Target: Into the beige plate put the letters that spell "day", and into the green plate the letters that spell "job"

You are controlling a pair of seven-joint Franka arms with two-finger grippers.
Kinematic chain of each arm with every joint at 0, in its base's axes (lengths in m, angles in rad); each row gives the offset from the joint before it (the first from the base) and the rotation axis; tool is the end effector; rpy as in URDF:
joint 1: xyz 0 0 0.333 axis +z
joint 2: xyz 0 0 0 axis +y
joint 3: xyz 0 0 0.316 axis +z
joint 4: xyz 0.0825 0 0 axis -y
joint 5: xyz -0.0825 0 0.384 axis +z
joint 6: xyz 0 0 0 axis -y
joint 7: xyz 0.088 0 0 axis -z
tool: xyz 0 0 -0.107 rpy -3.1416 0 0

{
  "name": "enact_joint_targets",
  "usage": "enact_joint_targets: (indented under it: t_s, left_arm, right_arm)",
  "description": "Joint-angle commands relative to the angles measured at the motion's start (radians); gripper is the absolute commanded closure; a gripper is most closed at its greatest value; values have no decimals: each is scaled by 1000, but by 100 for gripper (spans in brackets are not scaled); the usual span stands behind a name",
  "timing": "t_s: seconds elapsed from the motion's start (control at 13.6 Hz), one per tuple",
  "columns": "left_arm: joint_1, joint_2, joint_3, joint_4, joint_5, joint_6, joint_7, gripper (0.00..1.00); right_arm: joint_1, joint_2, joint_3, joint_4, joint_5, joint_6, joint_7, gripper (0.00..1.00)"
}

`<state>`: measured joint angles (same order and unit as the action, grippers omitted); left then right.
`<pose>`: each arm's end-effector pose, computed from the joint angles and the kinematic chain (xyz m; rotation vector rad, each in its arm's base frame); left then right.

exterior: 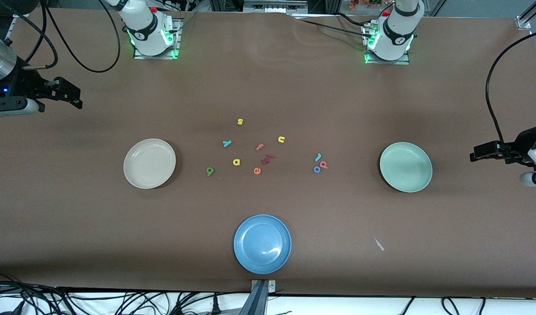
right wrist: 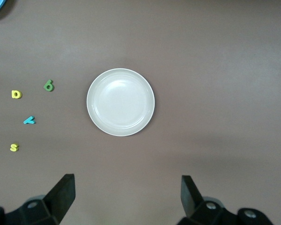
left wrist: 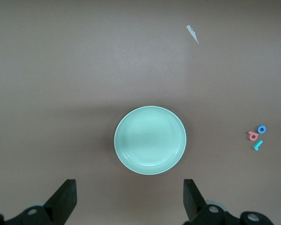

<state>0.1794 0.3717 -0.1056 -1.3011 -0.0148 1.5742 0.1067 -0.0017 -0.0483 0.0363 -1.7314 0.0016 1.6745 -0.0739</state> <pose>0.6561 0.0591 0.5265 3.0762 -0.0413 -0.1406 0.5447 0.0194 0.5838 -3.1370 -0.1700 0.0136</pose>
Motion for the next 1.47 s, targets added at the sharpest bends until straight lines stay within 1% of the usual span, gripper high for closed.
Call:
enact_joint_targets:
  t_s: [0.0, 0.29, 1.03, 1.17, 1.39]
  left_arm:
    - [-1, -16, -2, -12, 22, -3, 16, 0]
    - [-1, -16, -2, -12, 22, -3, 16, 0]
    - [0, -16, -2, -12, 22, -3, 16, 0]
    - [-1, -16, -2, -12, 22, -3, 16, 0]
    - [-1, -16, -2, -12, 22, -3, 16, 0]
  right_arm:
    - [-4, 8, 5, 23, -17, -4, 14, 0]
    - [0, 14, 10, 26, -25, 5, 14, 0]
    - [0, 22, 14, 26, -11, 13, 14, 0]
    - [0, 22, 13, 24, 15, 7, 16, 0]
    - [0, 18, 14, 24, 20, 14, 14, 0]
